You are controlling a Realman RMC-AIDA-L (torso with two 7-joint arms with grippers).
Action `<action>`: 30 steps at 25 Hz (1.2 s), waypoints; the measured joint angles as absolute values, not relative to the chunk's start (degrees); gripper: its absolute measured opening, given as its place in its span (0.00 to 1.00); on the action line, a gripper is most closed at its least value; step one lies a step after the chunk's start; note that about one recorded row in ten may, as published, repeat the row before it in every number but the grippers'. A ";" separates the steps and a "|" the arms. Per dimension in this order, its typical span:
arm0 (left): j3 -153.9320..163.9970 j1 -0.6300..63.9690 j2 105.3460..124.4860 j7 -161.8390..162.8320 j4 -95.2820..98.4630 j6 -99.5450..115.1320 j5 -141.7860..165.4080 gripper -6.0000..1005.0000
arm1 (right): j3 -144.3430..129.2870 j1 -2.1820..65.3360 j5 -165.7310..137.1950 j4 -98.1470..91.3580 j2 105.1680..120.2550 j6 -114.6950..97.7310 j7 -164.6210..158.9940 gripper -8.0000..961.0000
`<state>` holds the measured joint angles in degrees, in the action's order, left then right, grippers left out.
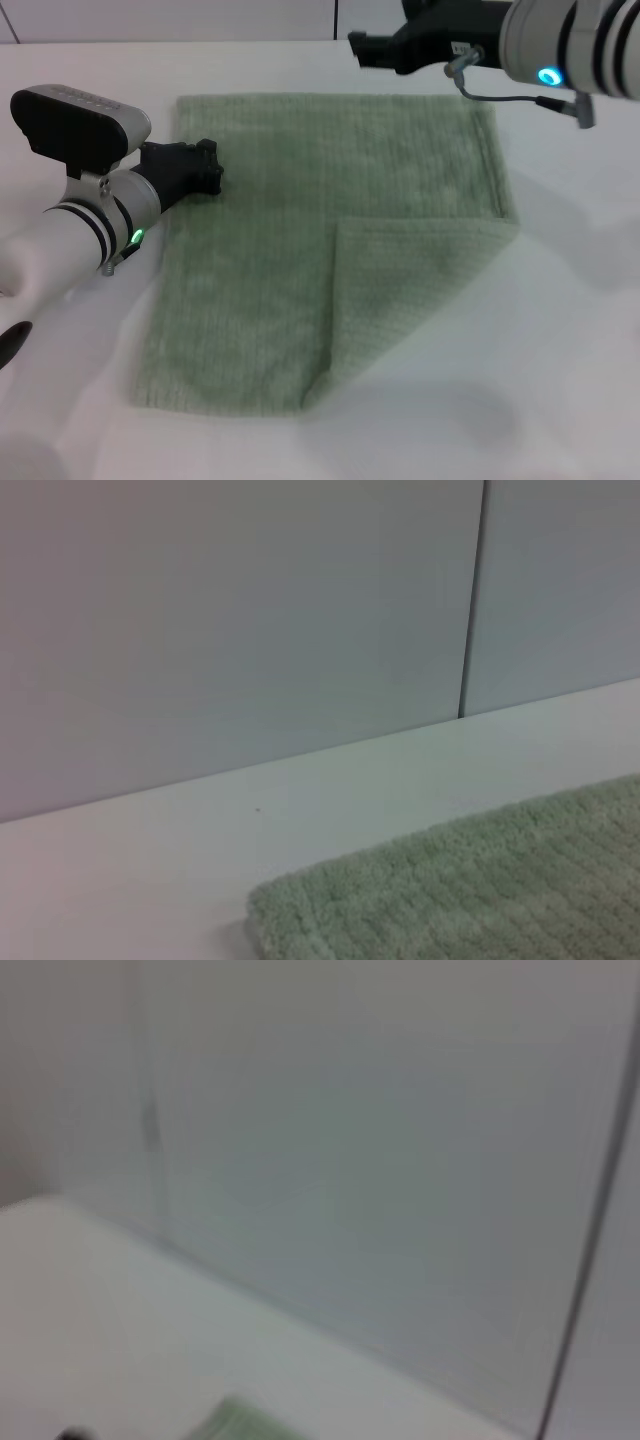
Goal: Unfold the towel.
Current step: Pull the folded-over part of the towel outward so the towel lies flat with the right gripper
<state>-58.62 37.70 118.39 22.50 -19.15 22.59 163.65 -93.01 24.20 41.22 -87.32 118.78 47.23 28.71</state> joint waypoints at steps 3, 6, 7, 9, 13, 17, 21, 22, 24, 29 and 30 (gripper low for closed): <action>-58.62 37.68 118.39 22.48 -19.17 22.65 163.65 0.02 | -89.32 25.98 42.27 -89.73 118.76 57.73 31.00 0.77; -58.62 37.63 118.38 22.48 -19.18 22.71 163.65 0.02 | -86.20 29.63 42.08 -90.43 118.58 67.93 32.61 0.77; -58.62 37.63 118.38 22.48 -19.18 22.71 163.65 0.02 | -86.20 29.63 42.08 -90.43 118.58 67.93 32.61 0.77; -58.62 37.62 118.38 22.47 -19.22 22.72 163.65 0.02 | -84.73 31.70 41.78 -89.65 118.69 72.40 33.98 0.77; -58.62 37.61 118.38 22.46 -19.25 22.78 163.65 0.02 | -82.97 34.19 41.40 -87.49 118.64 76.64 36.89 0.77; -58.62 37.61 118.38 22.48 -19.25 22.84 163.65 0.02 | -78.40 38.06 41.25 -81.44 118.53 80.73 43.04 0.77; -58.62 37.61 118.39 22.49 -19.26 22.85 163.65 0.03 | -76.10 41.19 41.25 -74.94 118.50 83.05 49.68 0.77; -58.62 37.61 118.39 22.49 -19.26 22.85 163.65 0.03 | -76.12 42.32 41.33 -72.25 118.53 83.89 52.51 0.77; -58.62 37.67 118.39 22.50 -19.25 22.89 163.65 0.03 | -76.20 42.81 41.33 -71.25 118.59 84.30 53.69 0.77; -58.62 37.74 118.39 22.50 -19.24 22.86 163.65 0.03 | -76.47 44.82 41.18 -66.49 118.72 84.93 57.12 0.77; -58.62 37.73 118.39 22.50 -19.24 22.87 163.65 0.03 | -76.48 45.54 41.11 -64.42 118.74 84.35 57.68 0.77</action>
